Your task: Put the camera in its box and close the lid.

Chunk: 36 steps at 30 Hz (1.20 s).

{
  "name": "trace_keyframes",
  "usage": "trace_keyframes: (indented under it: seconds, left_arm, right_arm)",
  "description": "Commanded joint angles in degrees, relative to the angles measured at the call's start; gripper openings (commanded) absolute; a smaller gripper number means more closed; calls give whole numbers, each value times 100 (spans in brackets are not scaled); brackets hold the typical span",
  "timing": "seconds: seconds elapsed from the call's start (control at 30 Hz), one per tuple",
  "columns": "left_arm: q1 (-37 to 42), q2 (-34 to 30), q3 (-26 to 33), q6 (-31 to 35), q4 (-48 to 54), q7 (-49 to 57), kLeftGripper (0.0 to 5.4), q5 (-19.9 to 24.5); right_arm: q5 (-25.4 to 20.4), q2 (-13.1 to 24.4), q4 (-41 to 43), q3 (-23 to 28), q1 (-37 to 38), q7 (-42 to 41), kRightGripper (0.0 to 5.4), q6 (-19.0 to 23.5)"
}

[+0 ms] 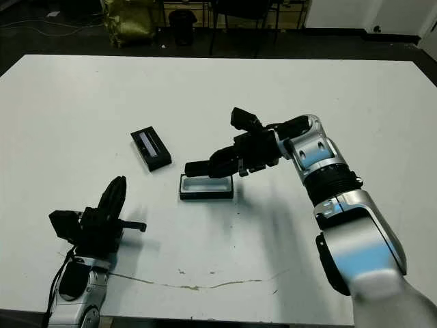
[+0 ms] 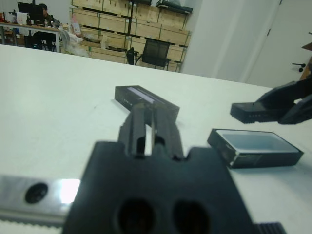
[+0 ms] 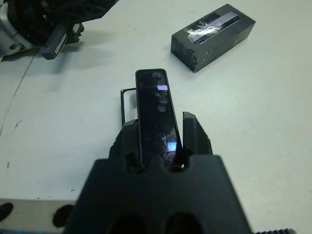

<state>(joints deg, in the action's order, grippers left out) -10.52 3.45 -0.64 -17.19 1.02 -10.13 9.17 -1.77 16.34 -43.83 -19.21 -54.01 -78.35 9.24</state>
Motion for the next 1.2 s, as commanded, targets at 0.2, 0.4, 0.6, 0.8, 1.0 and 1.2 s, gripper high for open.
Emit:
trace_keyframes:
  seconds: [0.2,0.4,0.6,0.8,1.0,1.2]
  left_arm:
    - [-104,5,5,128,-103,13,0,70]
    - [-101,-2,11,103,-103,50,0,22]
    - [-62,-15,18,16,-200,3,0,59]
    - [-74,1,24,23,-196,-25,0,117]
    - [-68,-2,23,-6,-216,-10,0,81]
    - [-49,-15,24,-57,-247,-13,0,54]
  right_arm:
    - [46,-101,21,8,204,72,62,-30]
    - [63,-68,156,4,281,130,62,80]
    - [125,0,246,-17,337,111,62,-21]
    - [186,20,229,-73,338,75,62,-30]
    - [285,26,248,-113,450,117,62,-138]
    - [336,6,269,-116,545,158,62,-97]
